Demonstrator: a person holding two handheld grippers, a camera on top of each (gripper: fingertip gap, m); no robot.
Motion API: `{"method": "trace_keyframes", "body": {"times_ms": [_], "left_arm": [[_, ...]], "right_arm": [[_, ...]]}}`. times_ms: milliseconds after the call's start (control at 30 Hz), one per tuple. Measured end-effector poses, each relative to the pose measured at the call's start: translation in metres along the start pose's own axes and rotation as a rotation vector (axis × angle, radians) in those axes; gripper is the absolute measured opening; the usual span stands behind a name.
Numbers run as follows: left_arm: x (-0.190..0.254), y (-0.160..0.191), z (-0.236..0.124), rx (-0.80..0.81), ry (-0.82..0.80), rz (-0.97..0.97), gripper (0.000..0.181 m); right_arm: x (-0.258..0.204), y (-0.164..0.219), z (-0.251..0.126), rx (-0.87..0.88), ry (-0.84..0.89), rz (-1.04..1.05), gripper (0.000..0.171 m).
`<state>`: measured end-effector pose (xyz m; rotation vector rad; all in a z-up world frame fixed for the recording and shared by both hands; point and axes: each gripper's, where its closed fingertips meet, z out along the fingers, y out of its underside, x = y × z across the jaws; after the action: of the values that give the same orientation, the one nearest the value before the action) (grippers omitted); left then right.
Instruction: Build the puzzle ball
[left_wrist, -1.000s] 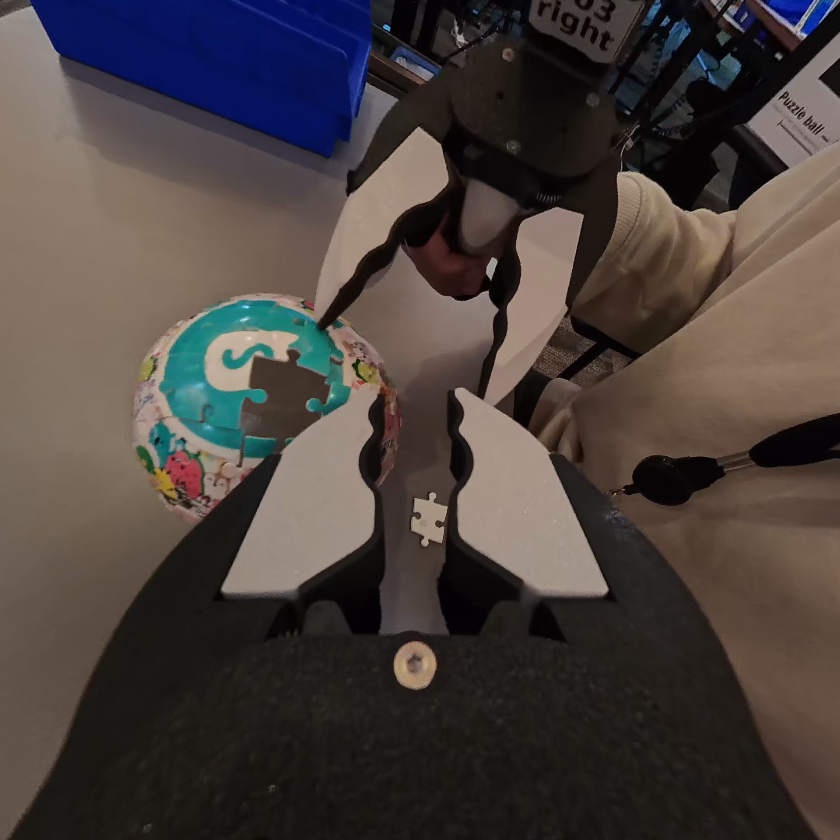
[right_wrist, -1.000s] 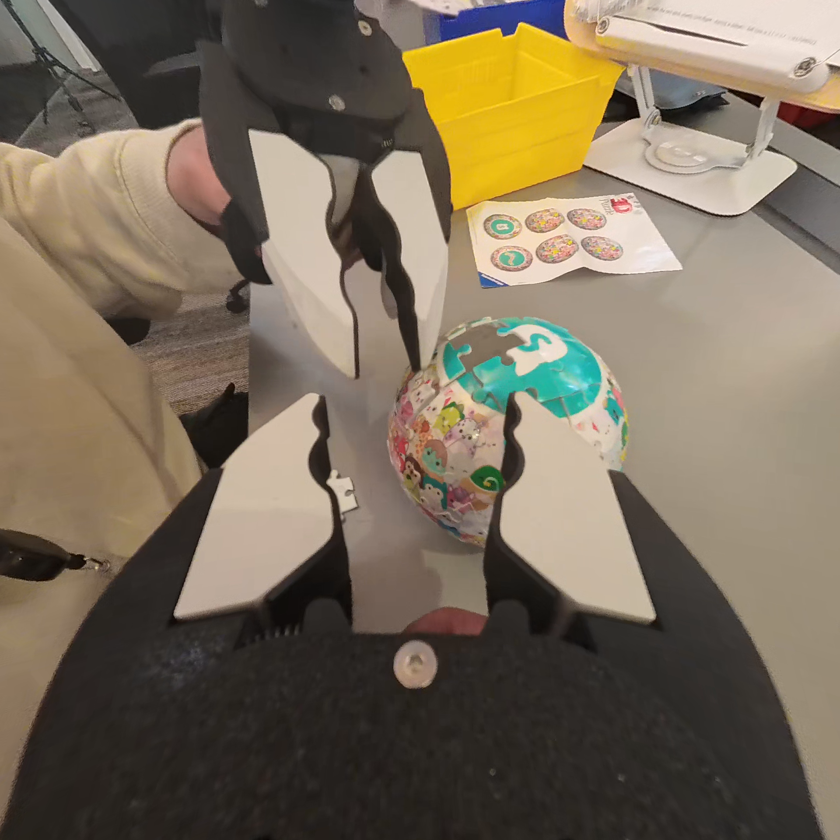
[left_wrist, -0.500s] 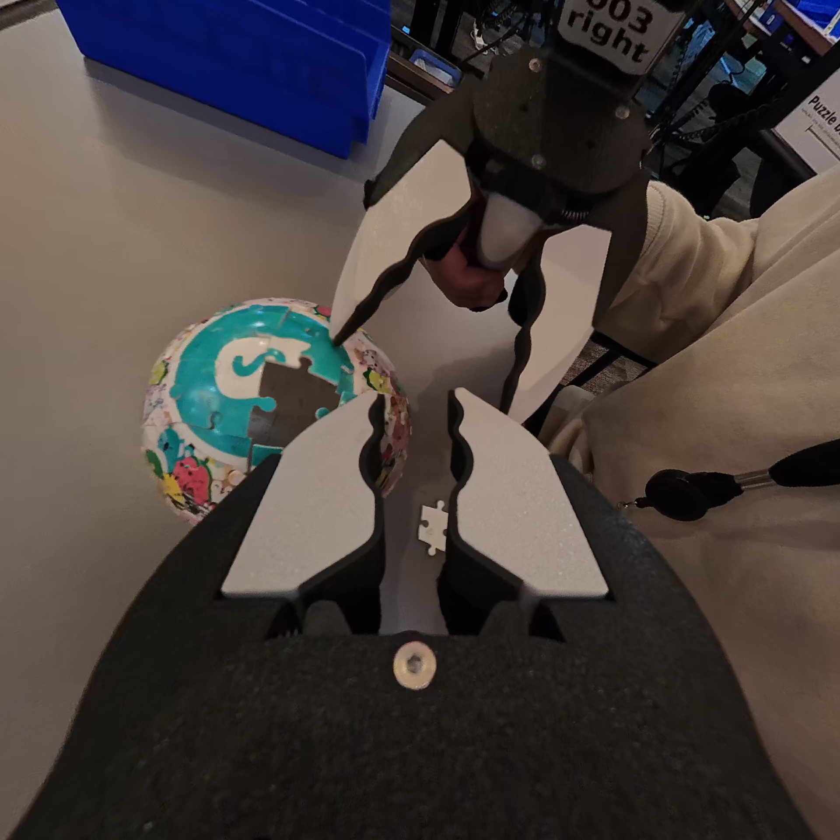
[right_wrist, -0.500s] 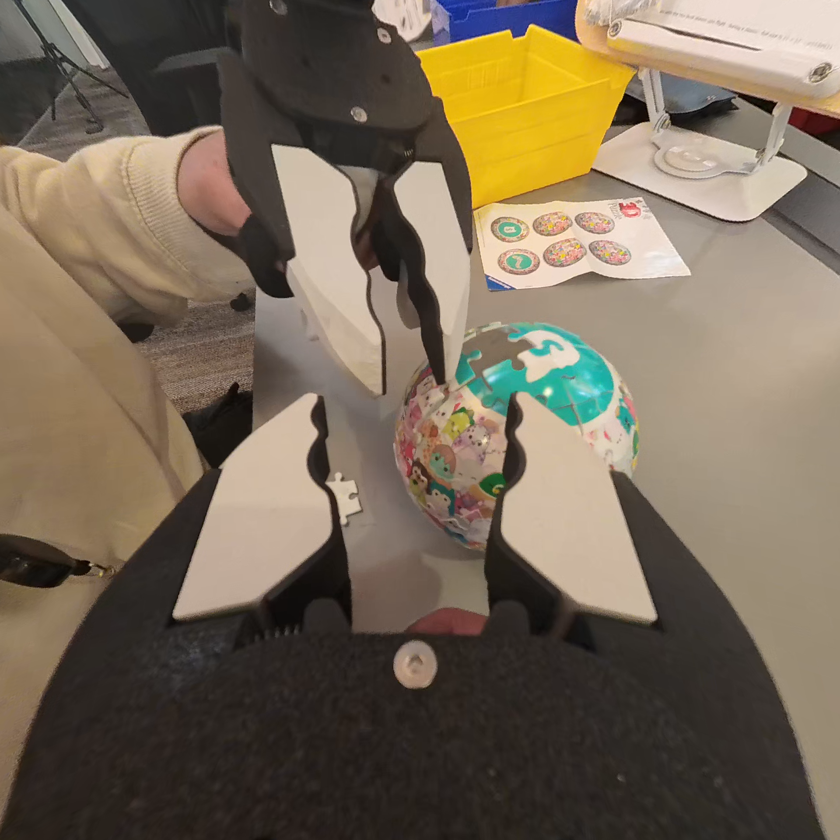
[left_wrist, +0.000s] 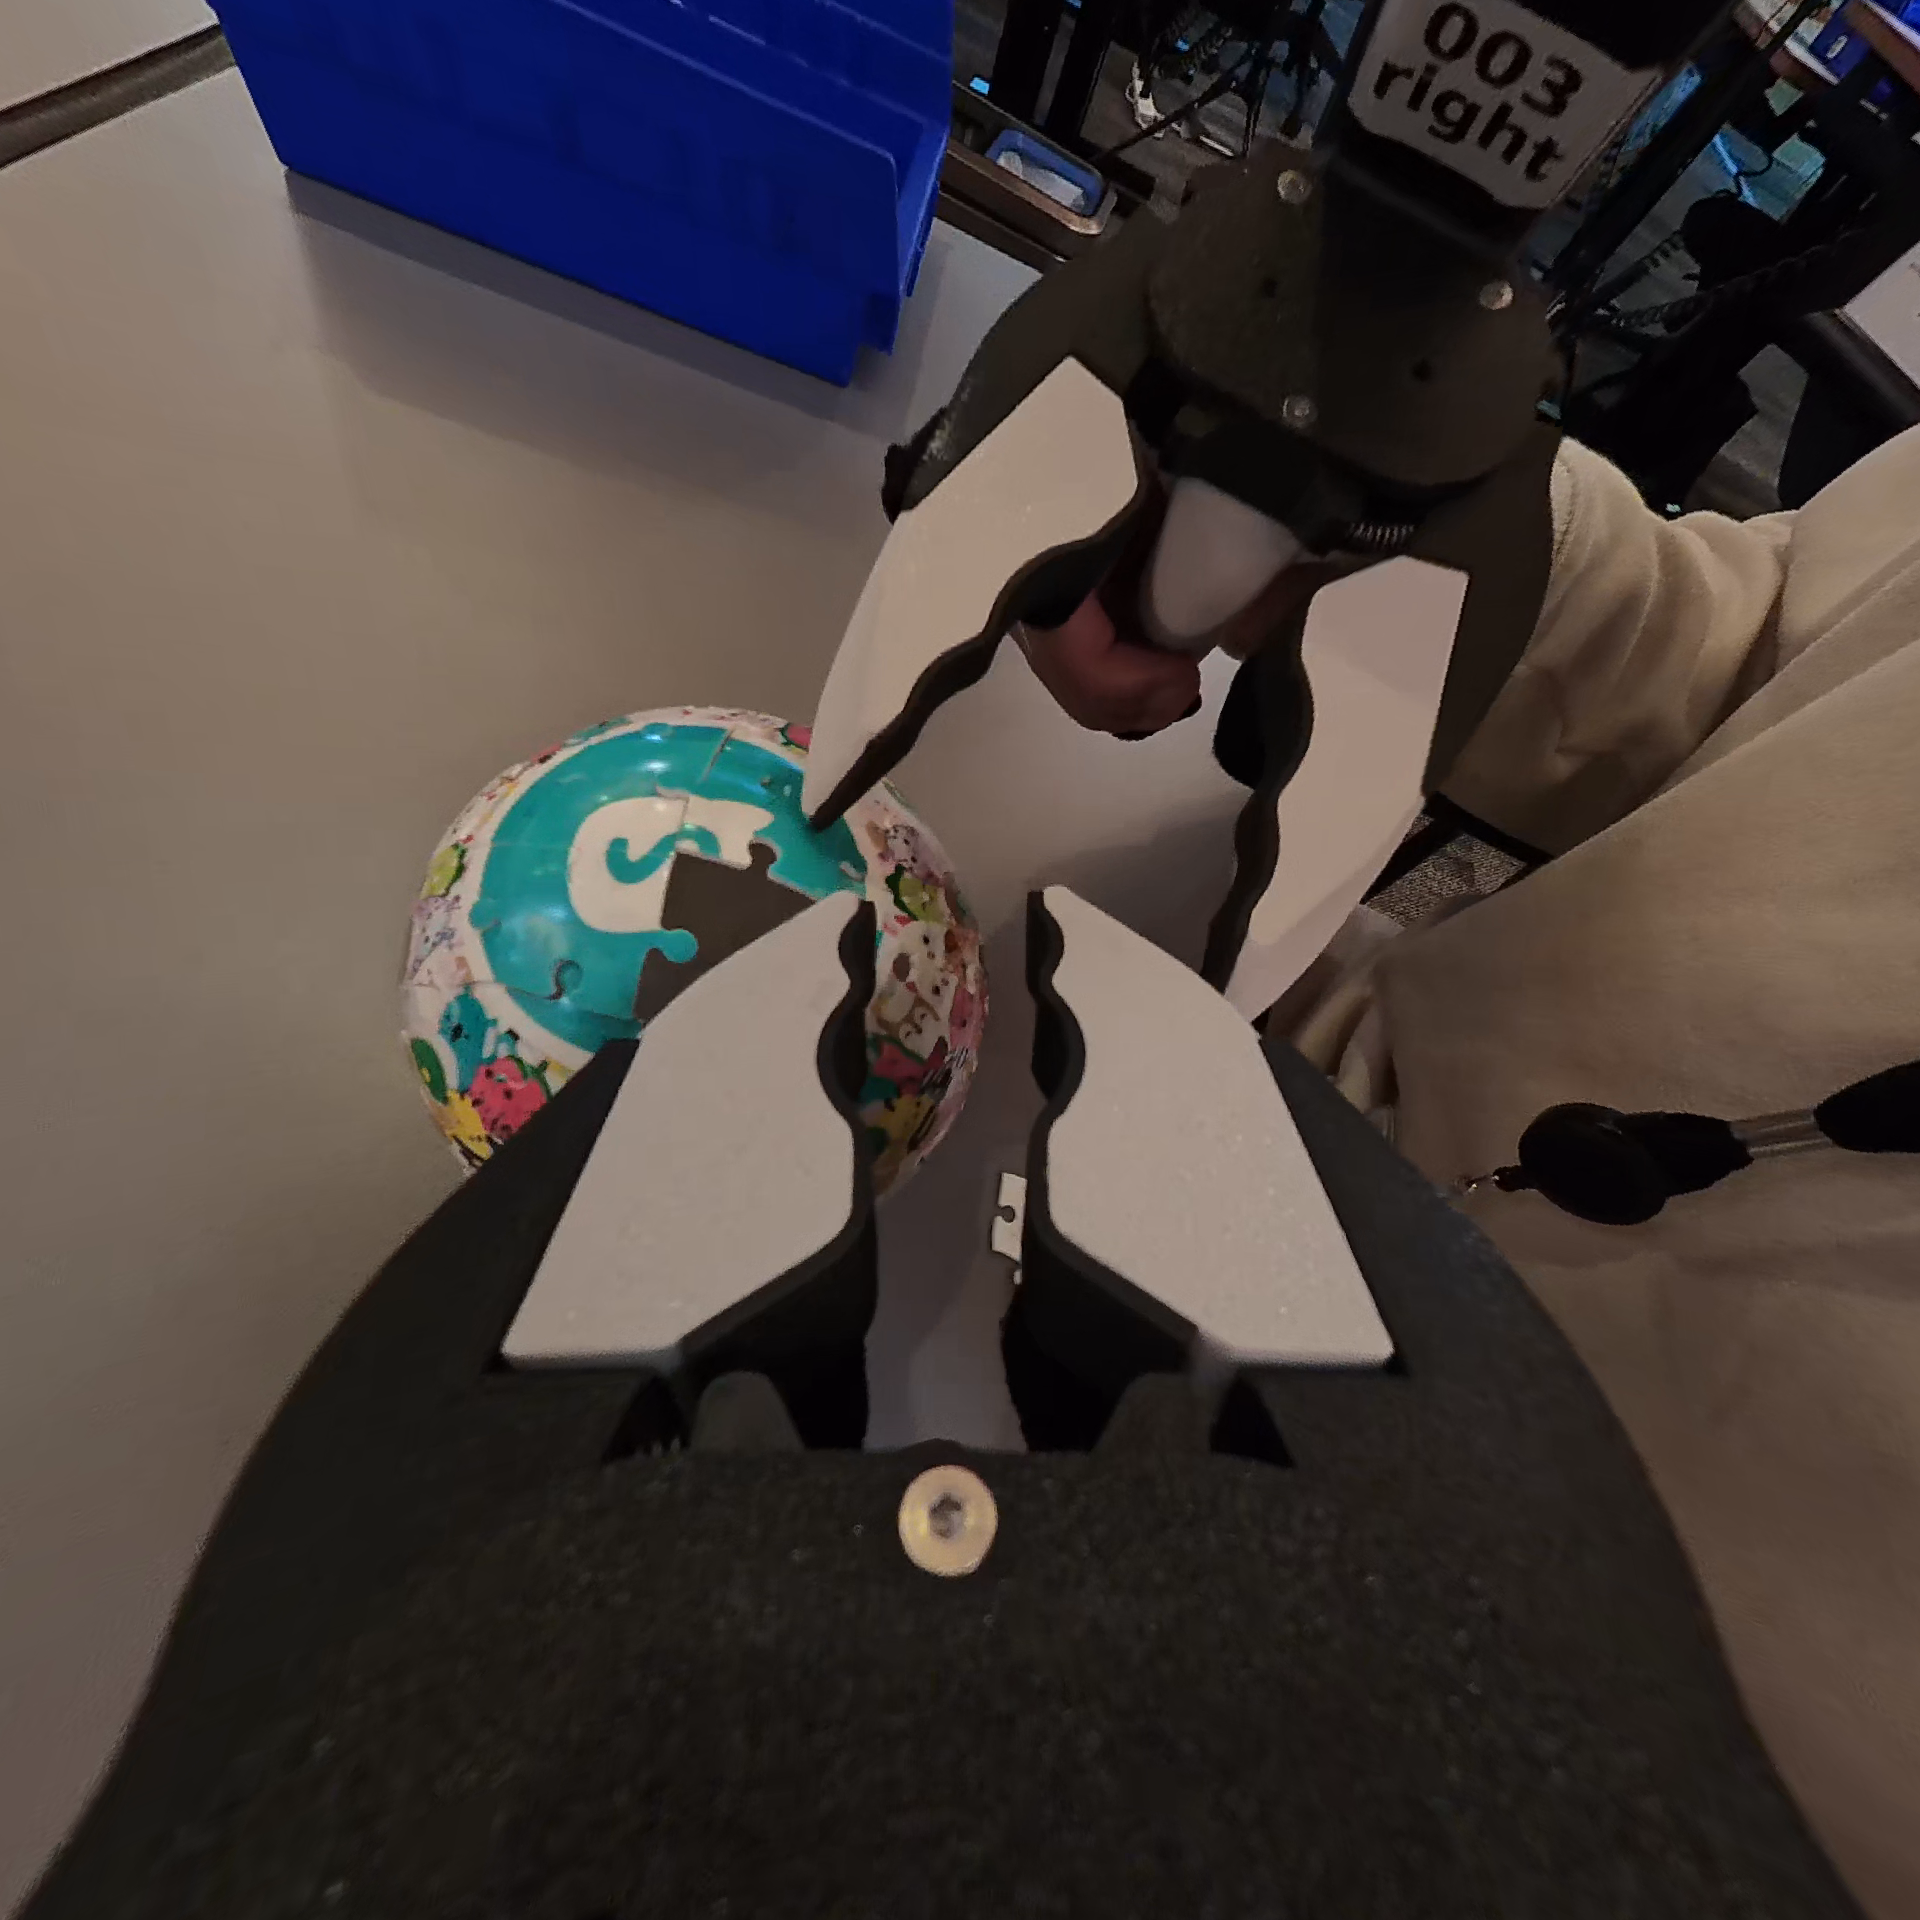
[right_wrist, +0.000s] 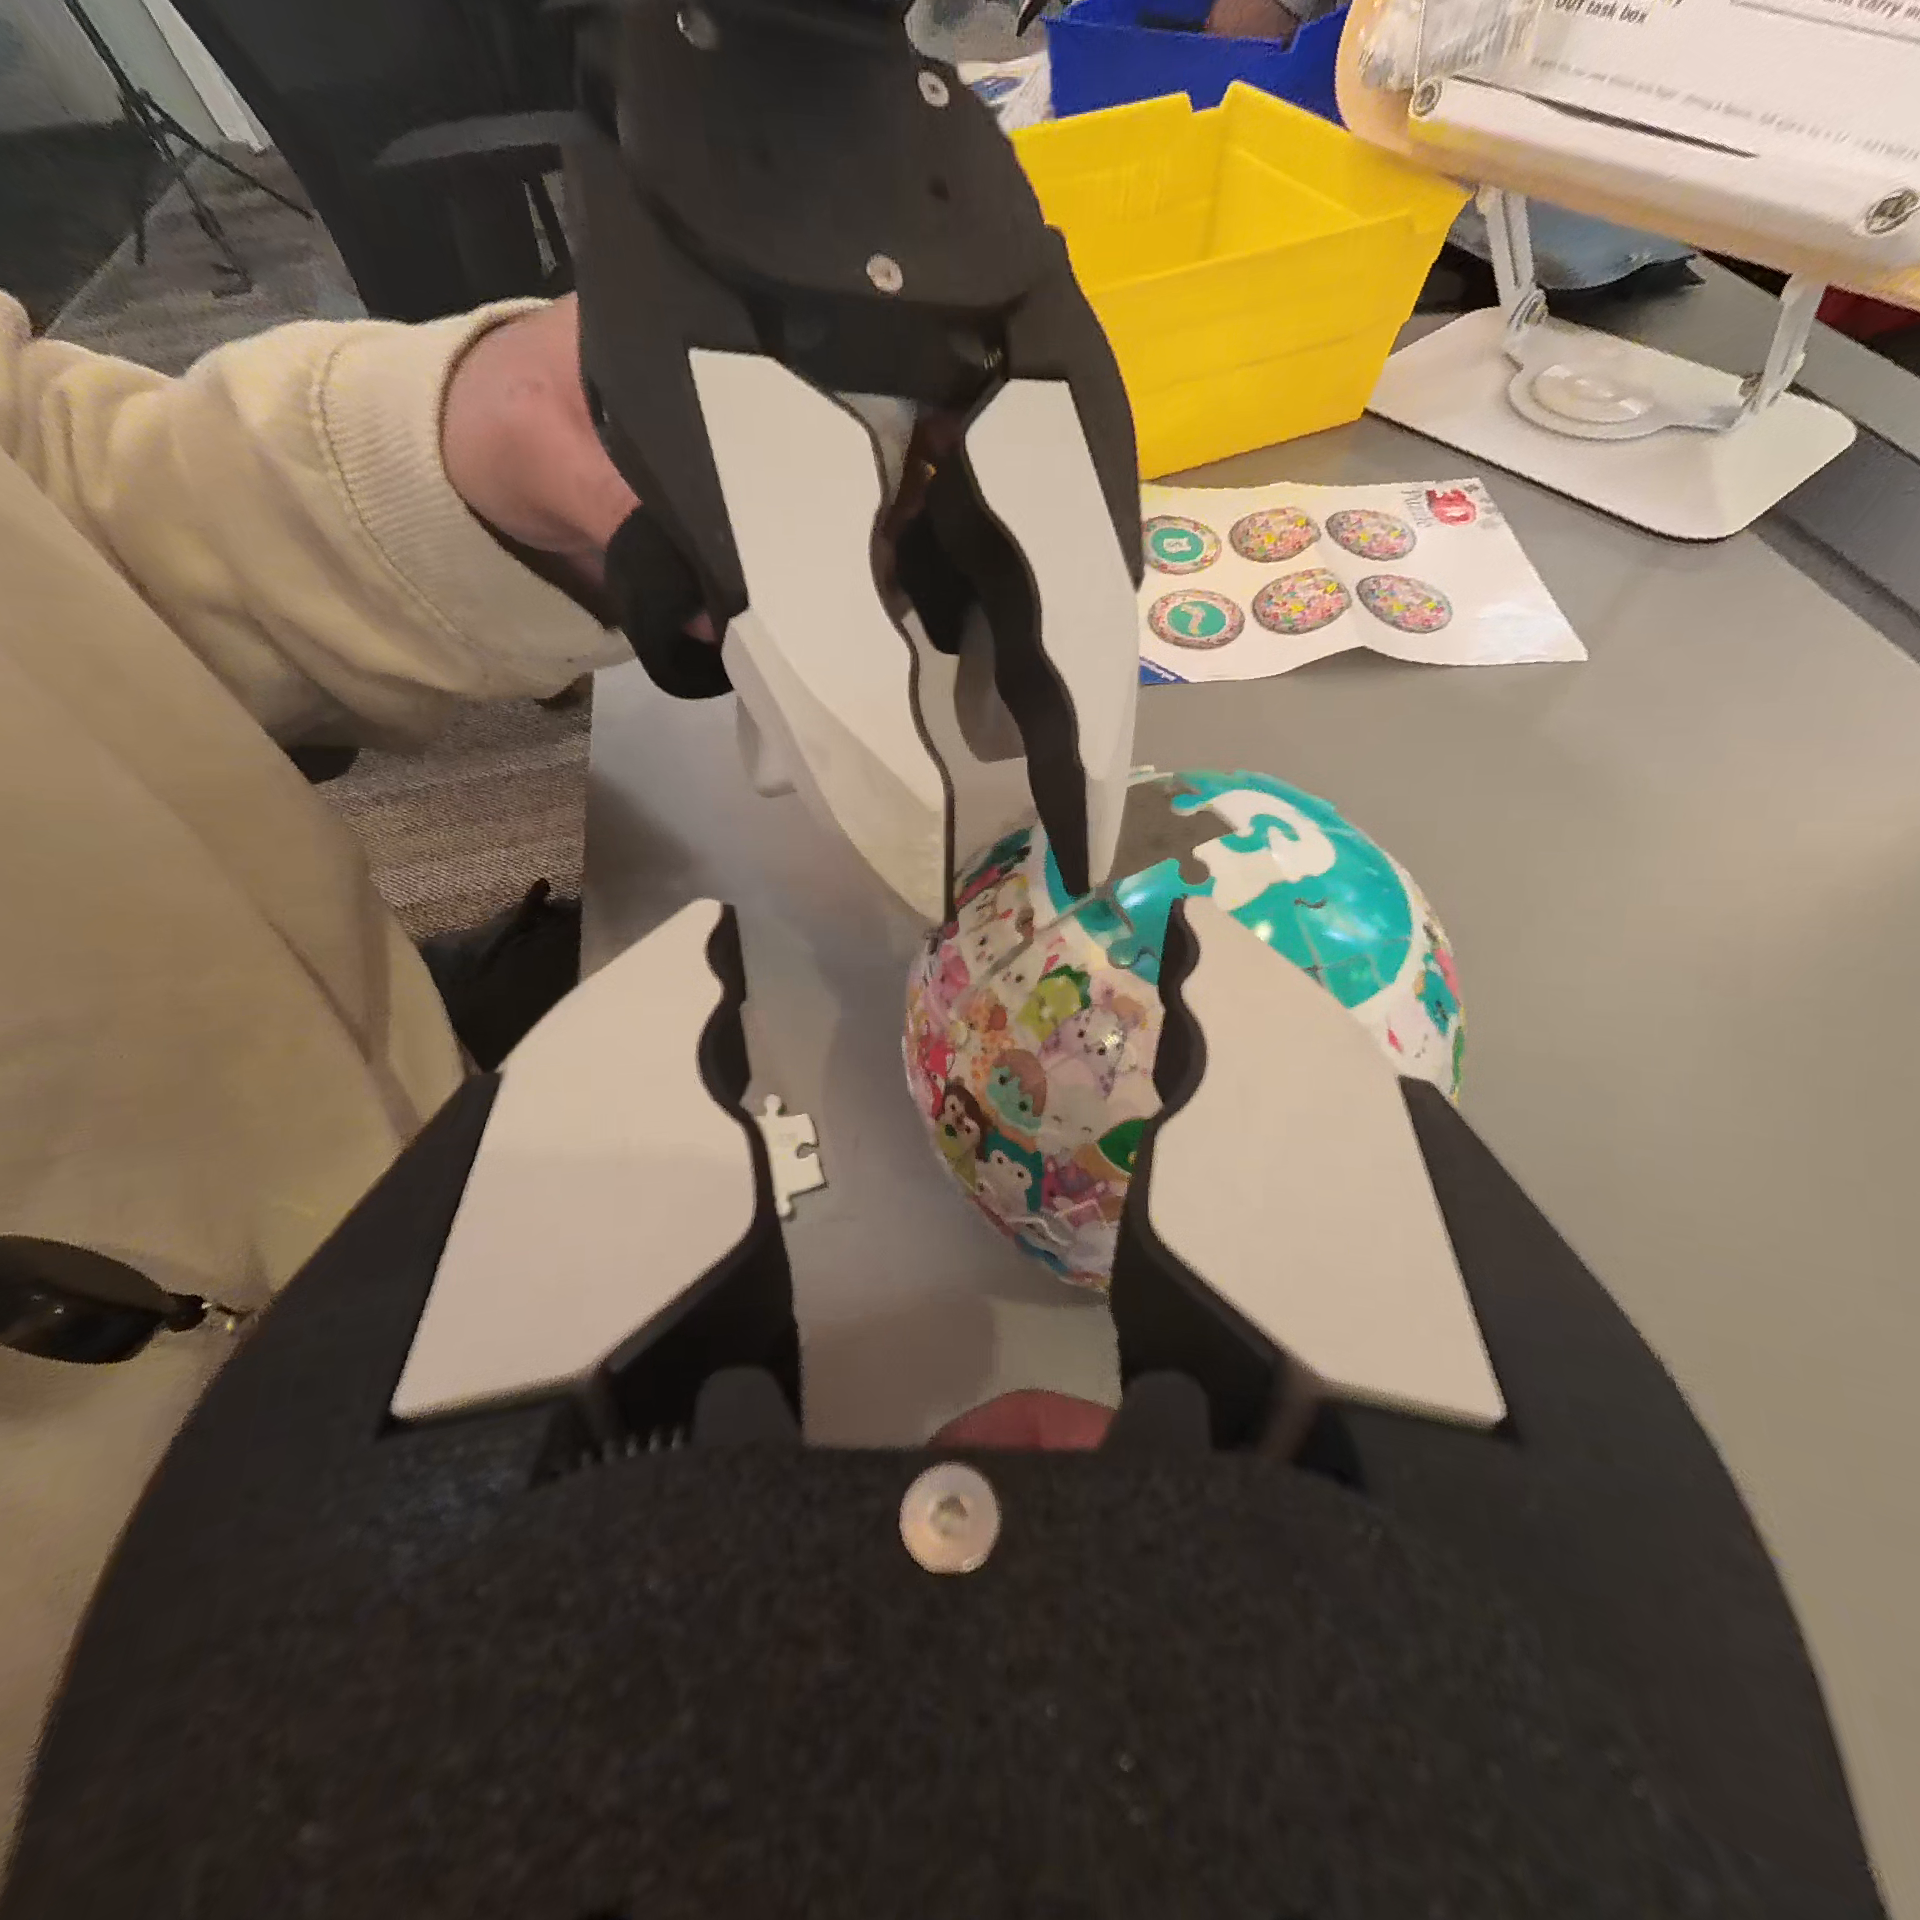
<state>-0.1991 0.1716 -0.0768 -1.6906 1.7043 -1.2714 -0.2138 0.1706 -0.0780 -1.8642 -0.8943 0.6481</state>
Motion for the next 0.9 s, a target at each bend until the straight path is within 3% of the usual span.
{"method": "trace_keyframes", "body": {"times_ms": [667, 900], "left_arm": [[-0.01, 0.004, -0.03, 0.062, -0.082, -0.033, 0.028], [-0.003, 0.063, -0.034, 0.009, -0.12, -0.126, 0.031]], "right_arm": [[0.009, -0.009, 0.001, 0.002, 0.027, -0.064, 0.076], [0.008, -0.006, -0.005, 0.007, 0.039, -0.057, 0.077]]}}
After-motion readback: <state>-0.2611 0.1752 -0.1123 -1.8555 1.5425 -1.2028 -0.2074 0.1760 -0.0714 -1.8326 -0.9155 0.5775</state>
